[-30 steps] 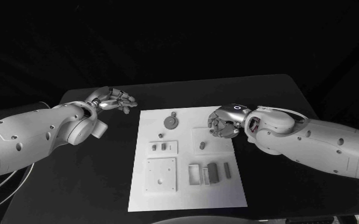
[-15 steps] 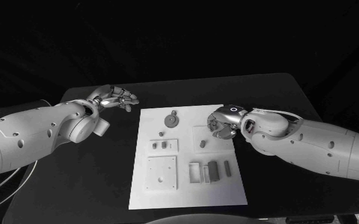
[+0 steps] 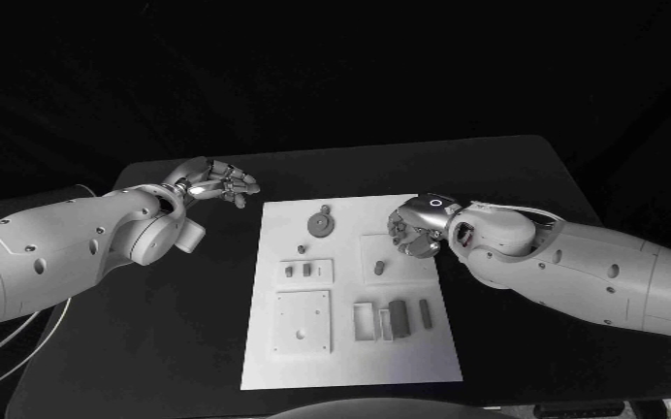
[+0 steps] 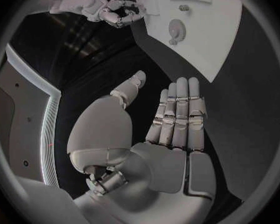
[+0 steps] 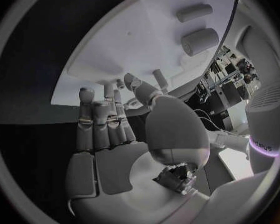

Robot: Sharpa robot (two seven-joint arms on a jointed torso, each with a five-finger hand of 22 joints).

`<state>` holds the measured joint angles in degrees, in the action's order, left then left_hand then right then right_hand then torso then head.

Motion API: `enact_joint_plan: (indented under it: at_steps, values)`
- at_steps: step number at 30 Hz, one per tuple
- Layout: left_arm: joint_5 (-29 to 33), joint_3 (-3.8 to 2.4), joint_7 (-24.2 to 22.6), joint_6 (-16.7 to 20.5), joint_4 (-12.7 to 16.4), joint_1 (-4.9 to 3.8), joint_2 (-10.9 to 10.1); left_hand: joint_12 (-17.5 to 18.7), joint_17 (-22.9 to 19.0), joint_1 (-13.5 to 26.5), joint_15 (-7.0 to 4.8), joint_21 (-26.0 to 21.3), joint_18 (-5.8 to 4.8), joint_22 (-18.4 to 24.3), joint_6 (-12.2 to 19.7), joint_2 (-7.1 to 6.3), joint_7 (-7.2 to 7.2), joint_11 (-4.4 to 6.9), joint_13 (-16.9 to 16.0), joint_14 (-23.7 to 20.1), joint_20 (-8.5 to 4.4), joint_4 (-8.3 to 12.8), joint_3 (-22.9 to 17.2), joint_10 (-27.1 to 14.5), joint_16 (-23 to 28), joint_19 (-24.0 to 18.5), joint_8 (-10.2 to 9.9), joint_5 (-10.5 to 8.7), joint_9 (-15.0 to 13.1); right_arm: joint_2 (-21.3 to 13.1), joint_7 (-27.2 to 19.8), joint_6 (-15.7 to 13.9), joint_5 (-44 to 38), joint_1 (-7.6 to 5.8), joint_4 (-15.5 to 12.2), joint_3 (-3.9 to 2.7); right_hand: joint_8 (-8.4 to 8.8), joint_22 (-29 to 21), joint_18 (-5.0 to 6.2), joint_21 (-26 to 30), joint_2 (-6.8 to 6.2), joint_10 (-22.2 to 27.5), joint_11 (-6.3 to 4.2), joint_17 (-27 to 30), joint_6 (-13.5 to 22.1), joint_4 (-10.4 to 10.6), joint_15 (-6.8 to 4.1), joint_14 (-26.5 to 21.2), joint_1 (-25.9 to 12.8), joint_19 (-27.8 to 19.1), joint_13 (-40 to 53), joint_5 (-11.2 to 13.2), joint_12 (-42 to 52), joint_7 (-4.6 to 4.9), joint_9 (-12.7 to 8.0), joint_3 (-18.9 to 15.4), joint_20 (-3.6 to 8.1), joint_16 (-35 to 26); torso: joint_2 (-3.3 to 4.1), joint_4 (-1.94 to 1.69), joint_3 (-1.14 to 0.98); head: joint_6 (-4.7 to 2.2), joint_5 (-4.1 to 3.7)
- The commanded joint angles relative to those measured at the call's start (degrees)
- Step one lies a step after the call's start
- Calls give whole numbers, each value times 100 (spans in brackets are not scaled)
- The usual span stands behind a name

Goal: Assemble the parts on the task board

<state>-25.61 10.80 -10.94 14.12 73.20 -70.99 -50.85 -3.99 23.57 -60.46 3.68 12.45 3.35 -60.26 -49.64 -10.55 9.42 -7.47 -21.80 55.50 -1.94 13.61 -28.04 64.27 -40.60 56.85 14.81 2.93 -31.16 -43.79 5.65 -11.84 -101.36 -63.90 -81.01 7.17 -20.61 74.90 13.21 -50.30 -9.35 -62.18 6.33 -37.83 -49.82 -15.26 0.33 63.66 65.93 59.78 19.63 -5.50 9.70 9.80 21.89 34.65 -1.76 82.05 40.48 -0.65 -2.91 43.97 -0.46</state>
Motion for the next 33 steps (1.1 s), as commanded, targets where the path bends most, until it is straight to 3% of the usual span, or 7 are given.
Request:
enact_joint_plan:
  at_steps: [1,12,19,27,33]
  values:
    - [48,-4,3,-48,9,-9,16,14,10,6,-13,-21,38,5,1,22,42,-20,9,35,-8,4,22,-12,21,29,12,-10,10,52,2,-2,-117,14,28,3,14,65,179,39,-5,36,56,-9,-11,-21,23,-8,27,-21,-1,-19,11,14,-9,3,-1,-6,0,-4,-5,6,1]
    - [48,-4,48,-42,13,-8,24,11,40,-9,-14,-28,38,6,1,41,61,-23,24,46,-10,1,12,-18,39,39,13,-9,13,170,-37,75,-116,29,149,15,-80,82,179,35,121,-167,-29,-13,-192,-16,-56,1,30,-17,91,-19,139,-63,21,-20,-10,11,3,-7,-2,22,5]
    - [48,-3,68,-43,19,-8,21,7,58,-21,-16,-31,38,6,-3,55,67,-23,32,53,-11,1,6,-16,50,46,16,-9,13,237,-27,110,-164,138,218,28,-121,88,179,29,209,-249,-65,-6,-285,-17,-90,27,31,-5,124,-21,179,-105,37,-17,-1,8,4,-12,-6,44,24]
    - [45,-3,94,-52,21,-8,10,7,69,-29,-17,-34,37,5,-5,61,67,-23,37,57,-12,3,3,-17,56,50,18,-9,14,229,41,126,-270,140,251,28,-173,93,179,23,360,-375,-117,5,-411,-103,-140,57,90,3,163,-22,227,-160,60,3,12,-4,1,1,2,66,18]
    - [25,-3,114,-65,20,-8,6,6,89,-42,-21,-34,38,3,-6,67,67,-24,46,69,-15,8,0,-18,63,60,19,-9,16,211,61,130,-285,142,235,29,-192,94,179,21,383,-419,-136,9,-458,-118,-158,66,109,5,176,-22,243,-180,71,5,16,-10,-2,2,-5,69,13]
